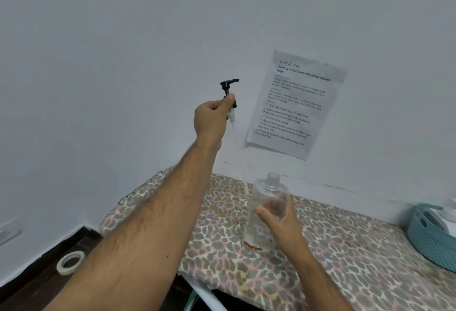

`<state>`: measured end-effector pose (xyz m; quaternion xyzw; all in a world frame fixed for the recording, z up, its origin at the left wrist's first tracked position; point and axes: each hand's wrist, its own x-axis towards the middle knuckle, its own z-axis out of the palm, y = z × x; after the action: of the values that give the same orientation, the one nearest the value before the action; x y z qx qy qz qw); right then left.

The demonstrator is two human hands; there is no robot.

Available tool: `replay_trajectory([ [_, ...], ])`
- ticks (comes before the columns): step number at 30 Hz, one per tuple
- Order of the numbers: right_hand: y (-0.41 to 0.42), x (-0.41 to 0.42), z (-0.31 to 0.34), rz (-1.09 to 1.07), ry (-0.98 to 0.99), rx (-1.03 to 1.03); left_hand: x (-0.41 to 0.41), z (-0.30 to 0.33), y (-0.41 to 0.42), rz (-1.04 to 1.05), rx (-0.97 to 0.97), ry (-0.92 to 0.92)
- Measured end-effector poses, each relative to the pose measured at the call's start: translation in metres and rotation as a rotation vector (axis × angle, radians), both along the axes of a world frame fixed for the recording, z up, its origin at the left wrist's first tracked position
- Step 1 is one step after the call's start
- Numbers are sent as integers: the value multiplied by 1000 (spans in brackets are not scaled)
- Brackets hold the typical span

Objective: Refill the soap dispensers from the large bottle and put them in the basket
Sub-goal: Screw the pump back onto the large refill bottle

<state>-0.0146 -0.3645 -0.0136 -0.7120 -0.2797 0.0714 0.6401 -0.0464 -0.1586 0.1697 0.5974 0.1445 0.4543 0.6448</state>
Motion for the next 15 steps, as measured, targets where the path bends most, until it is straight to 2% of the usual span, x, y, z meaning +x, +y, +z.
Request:
replay_trajectory([
  [6, 1, 1, 1, 0, 15, -17, 10, 37, -31, -15, 32, -137],
  [15, 1, 2, -1, -5, 29, -47, 17, 41, -63, -17, 18, -232],
])
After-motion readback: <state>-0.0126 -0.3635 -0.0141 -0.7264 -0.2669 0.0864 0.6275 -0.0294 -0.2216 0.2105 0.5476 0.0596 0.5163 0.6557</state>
